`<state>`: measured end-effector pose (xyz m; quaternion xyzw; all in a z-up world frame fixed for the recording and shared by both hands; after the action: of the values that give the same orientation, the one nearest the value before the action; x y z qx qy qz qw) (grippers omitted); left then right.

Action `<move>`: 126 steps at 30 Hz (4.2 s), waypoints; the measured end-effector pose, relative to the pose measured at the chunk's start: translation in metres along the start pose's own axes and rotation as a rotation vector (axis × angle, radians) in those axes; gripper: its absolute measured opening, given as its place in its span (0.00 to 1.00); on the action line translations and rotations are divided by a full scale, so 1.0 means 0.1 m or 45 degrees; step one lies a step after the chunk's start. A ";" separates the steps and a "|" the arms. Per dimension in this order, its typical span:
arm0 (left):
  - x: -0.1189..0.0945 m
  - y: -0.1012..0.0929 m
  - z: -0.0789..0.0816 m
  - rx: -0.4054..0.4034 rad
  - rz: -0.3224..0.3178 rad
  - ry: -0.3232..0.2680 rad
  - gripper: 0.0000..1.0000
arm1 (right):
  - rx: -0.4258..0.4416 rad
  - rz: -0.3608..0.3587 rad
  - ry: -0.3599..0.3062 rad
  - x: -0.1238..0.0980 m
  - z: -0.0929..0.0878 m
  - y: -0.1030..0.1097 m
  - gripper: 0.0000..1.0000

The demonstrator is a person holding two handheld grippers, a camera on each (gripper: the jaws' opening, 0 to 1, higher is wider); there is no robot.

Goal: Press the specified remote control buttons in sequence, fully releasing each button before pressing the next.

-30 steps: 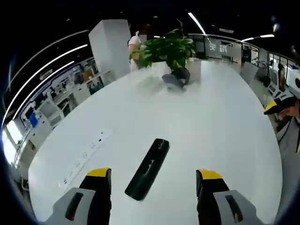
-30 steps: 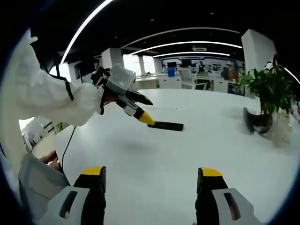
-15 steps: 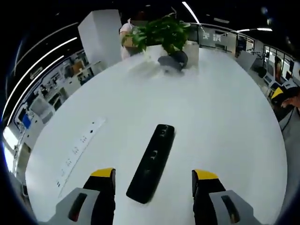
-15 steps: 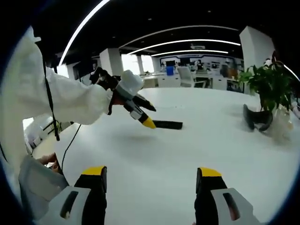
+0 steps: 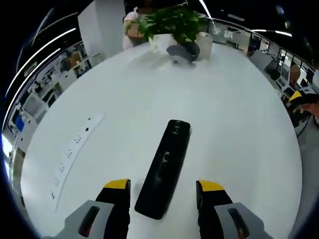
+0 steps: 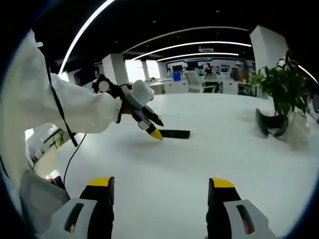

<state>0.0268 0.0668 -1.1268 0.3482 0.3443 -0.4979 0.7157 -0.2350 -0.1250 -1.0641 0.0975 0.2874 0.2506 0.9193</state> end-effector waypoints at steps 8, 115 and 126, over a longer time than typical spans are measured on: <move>0.03 0.02 -0.03 -0.014 -0.079 0.055 0.50 | -0.006 0.004 0.015 0.00 -0.02 0.00 0.75; -0.33 -1.37 -0.17 0.182 -0.226 0.259 0.24 | -0.108 0.116 -0.005 -0.43 0.11 0.40 0.16; -0.39 -1.58 -0.19 0.184 -0.225 0.268 0.24 | -0.153 0.104 0.002 -0.50 0.11 0.43 0.02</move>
<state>-0.1372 0.0596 -1.1289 0.4172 0.4101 -0.5433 0.6022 -0.2815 -0.1144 -1.0174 0.0536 0.2681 0.3049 0.9123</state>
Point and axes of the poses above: the point that each gripper's makers call its tool centre point, and the gripper's own axes: x roughly forward along the fingers, y roughly to its left, z roughly out of its top, the point moved 7 cm from there along -x, roughly backward along the fingers, and after that the axes turned 10 degrees about x, right-handed, at the moved point
